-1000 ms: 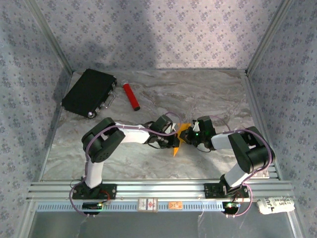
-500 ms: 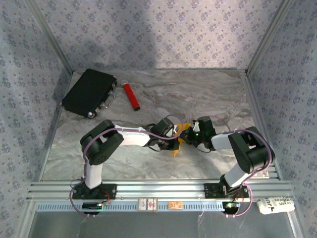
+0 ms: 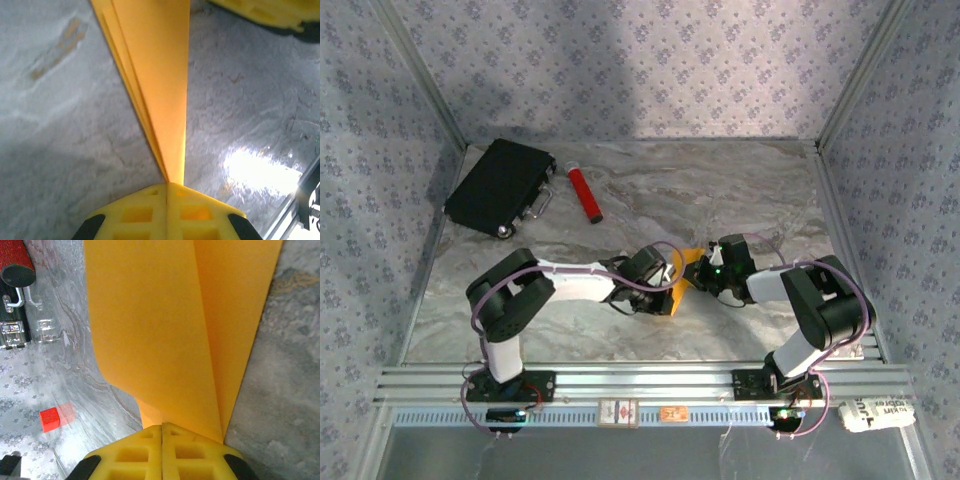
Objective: Fold a paper plane with a square sheet of paper (pick it up from the middle)
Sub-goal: Fold the wing for the fifth time at the center of the table.
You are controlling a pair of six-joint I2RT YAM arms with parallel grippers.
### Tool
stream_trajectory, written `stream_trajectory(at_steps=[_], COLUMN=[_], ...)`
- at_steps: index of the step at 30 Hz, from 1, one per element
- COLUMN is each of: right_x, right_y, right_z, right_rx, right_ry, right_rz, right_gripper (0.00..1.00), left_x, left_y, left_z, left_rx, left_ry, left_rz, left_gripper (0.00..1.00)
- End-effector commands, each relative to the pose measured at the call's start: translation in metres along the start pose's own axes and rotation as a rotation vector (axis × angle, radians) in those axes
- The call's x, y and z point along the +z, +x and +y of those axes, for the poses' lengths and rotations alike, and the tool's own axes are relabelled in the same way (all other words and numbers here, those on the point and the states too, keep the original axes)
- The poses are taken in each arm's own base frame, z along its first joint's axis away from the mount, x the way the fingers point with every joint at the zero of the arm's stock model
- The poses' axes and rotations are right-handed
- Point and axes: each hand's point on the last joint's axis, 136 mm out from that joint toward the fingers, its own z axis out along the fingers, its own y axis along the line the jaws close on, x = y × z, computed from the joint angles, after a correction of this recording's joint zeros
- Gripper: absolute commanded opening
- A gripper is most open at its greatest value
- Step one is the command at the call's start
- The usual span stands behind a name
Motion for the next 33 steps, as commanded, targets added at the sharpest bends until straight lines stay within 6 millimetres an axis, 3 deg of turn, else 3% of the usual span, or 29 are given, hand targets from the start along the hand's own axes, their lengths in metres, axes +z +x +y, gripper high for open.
stream_trajectory(at_steps=[1,8,24,28,33], right_x=[-0.003,-0.002,-0.002,-0.002,-0.008], right_y=[0.028,0.029,0.029,0.028,0.021], right_z=[-0.059,-0.055,-0.05,-0.047,-0.036], right_rx=[0.108,0.112,0.118,0.121,0.118], right_ry=[0.212,0.201,0.176,0.16,0.128], right_rz=[0.051,0.049,0.05,0.05,0.036], right_gripper=[0.07,0.07,0.08,0.08,0.08], left_x=[-0.02,-0.029,0.009,0.017,0.026], left_y=[-0.017,-0.058,-0.075,-0.072,-0.048], left_z=[-0.017,-0.029,-0.019,-0.001,0.026], left_rx=[-0.017,-0.108,-0.118,-0.135,-0.149], left_ry=[0.056,0.192,0.137,0.057,-0.044], left_rz=[-0.084,-0.199,-0.155,-0.143,-0.068], left_gripper=[0.03,0.03,0.07,0.07,0.05])
